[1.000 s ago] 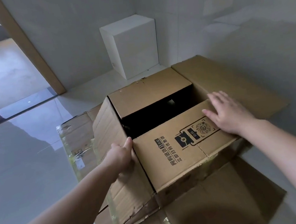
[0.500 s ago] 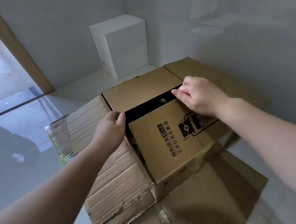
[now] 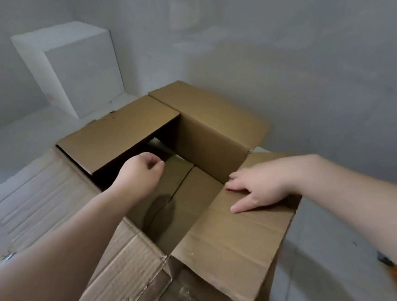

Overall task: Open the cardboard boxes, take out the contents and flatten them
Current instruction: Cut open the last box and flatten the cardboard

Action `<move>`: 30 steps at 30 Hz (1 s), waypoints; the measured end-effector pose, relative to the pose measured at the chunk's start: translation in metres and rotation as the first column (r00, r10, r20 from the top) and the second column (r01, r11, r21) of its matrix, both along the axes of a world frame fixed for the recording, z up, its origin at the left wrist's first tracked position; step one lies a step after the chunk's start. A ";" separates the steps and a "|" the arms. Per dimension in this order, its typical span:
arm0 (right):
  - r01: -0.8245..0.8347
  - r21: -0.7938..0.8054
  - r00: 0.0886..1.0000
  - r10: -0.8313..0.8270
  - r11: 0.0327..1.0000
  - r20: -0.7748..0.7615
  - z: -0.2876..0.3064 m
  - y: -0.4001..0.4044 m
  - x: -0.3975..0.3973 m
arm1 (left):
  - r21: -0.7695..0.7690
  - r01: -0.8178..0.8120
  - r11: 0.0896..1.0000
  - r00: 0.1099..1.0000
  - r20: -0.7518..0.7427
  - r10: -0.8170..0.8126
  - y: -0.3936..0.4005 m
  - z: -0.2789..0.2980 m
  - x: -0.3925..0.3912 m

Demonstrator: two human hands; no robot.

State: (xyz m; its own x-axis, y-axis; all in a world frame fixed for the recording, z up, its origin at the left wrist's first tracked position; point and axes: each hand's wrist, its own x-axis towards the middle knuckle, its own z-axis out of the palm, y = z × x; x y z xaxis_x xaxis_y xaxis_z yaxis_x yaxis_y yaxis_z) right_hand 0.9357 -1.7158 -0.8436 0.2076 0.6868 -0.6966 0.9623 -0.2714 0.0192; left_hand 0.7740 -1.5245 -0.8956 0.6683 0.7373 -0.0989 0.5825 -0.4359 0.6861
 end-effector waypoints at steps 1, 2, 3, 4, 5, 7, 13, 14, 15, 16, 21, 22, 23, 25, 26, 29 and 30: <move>-0.016 0.027 1.000 0.016 1.000 0.006 -0.013 0.002 -0.004 | -0.012 0.013 1.000 1.000 0.005 -0.013 -0.001 -0.003 0.002; -0.052 0.066 0.999 0.052 0.996 0.006 -0.024 0.006 -0.009 | -0.020 0.026 0.999 1.000 0.007 -0.026 -0.002 -0.006 0.003; -0.101 0.105 0.995 0.101 0.989 0.010 -0.032 0.009 -0.012 | -0.024 0.035 0.999 0.999 0.007 -0.035 -0.002 -0.009 0.003; -0.150 0.132 0.989 0.149 0.980 0.017 -0.041 0.014 -0.014 | -0.025 0.041 0.999 0.999 0.005 -0.041 -0.001 -0.012 0.003; -0.189 0.145 0.982 0.187 0.971 0.027 -0.047 0.018 -0.015 | -0.024 0.045 0.999 0.999 0.000 -0.045 0.000 -0.015 0.002; -0.205 0.183 0.979 0.204 0.962 0.026 -0.059 0.025 -0.015 | -0.017 0.049 0.999 0.999 -0.012 -0.049 0.005 -0.020 -0.001; -0.347 0.371 0.934 0.354 0.861 0.051 -0.079 0.030 -0.016 | 0.017 0.118 0.993 0.978 -0.178 -0.113 0.023 -0.035 -0.008; -0.339 0.360 0.936 0.349 0.869 0.039 -0.079 0.031 -0.014 | 0.014 0.154 0.988 0.956 -0.253 -0.146 0.025 -0.040 -0.009; -0.300 0.350 0.949 0.313 0.887 0.020 -0.077 0.031 -0.012 | 0.012 0.185 0.983 0.927 -0.334 -0.171 0.029 -0.046 -0.008; -0.232 0.337 0.968 0.250 0.913 -0.009 -0.074 0.030 -0.010 | 0.023 0.212 0.977 0.894 -0.408 -0.185 0.033 -0.052 -0.008; -0.074 0.316 0.996 0.088 0.946 -0.029 -0.071 0.033 -0.015 | 0.190 0.261 0.946 0.825 -0.553 -0.116 0.070 -0.049 0.000; -0.068 0.322 0.996 0.080 0.944 -0.025 -0.071 0.033 -0.017 | 0.227 0.238 0.944 0.849 -0.521 -0.089 0.077 -0.044 0.000; -0.056 0.322 0.997 0.068 0.945 -0.025 -0.071 0.034 -0.017 | 0.261 0.211 0.942 0.875 -0.479 -0.064 0.083 -0.038 0.000; -0.036 0.308 0.999 0.045 0.951 -0.022 -0.073 0.034 -0.016 | 0.351 0.156 0.923 0.918 -0.397 -0.004 0.095 -0.027 -0.002; -0.035 0.312 0.999 0.041 0.950 -0.013 -0.075 0.034 -0.015 | 0.416 0.135 0.899 0.934 -0.355 0.024 0.103 -0.021 -0.002; -0.044 0.349 0.999 0.034 0.936 0.033 -0.079 0.036 -0.014 | 0.580 0.083 0.810 0.970 -0.235 0.068 0.137 -0.004 -0.007; -0.029 0.354 0.999 0.014 0.935 0.044 -0.080 0.036 -0.013 | 0.599 0.058 0.798 0.974 -0.211 0.088 0.149 0.003 -0.012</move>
